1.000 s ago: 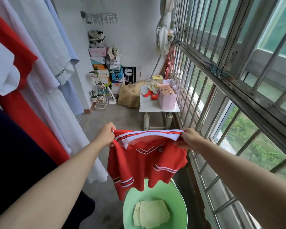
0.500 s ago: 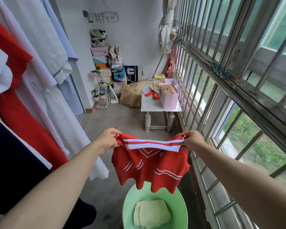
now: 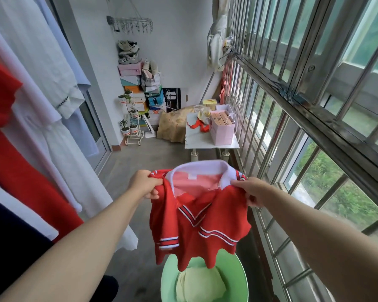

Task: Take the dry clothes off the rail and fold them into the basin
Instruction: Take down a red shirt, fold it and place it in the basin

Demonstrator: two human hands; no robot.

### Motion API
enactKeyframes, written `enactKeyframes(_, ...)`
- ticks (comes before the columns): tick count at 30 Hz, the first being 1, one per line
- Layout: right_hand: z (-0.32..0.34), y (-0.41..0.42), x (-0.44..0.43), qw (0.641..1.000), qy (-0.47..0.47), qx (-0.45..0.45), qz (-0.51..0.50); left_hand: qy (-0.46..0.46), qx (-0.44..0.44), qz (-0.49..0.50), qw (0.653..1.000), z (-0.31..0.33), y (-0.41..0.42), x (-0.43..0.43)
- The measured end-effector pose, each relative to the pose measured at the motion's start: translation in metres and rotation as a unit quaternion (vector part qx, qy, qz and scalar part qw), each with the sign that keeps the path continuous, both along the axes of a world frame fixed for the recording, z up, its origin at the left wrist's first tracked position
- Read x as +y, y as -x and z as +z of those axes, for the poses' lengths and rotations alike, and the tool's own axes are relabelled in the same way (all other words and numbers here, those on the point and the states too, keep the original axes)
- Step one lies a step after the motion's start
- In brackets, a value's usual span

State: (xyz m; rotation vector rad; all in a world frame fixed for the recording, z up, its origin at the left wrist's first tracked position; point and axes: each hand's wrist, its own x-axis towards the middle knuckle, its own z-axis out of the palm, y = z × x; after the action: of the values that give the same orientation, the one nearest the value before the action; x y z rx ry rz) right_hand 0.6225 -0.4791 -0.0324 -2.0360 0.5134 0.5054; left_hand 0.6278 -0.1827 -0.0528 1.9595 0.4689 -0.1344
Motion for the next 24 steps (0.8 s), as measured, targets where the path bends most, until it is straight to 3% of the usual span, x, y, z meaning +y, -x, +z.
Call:
enactKeyframes(3, -0.003, 0.001, 0.003, 0.998, -0.030, 0.051, -0.023, -0.011, 0.030, 0.042, 0.999, 0.002, -0.003, -0.010)
enactKeyframes(6, -0.010, -0.006, 0.005, 1.000, 0.006, -0.004, -0.003, -0.011, 0.034, 0.061, 0.997, 0.000, -0.003, -0.016)
enactKeyframes(9, -0.009, -0.004, 0.004, 0.998, 0.033, -0.050, 0.016, 0.081, 0.034, 0.075, 0.993, 0.001, -0.003, -0.021)
enactKeyframes(16, -0.003, 0.003, 0.009, 0.975, -0.197, 0.005, -0.104, 0.261, -0.007, 0.131, 0.957, 0.017, 0.004, -0.048)
enactKeyframes(24, 0.007, 0.012, 0.038, 0.917, -0.329, 0.027, -0.224, 0.312, 0.018, 0.270, 0.911, 0.018, 0.005, -0.068)
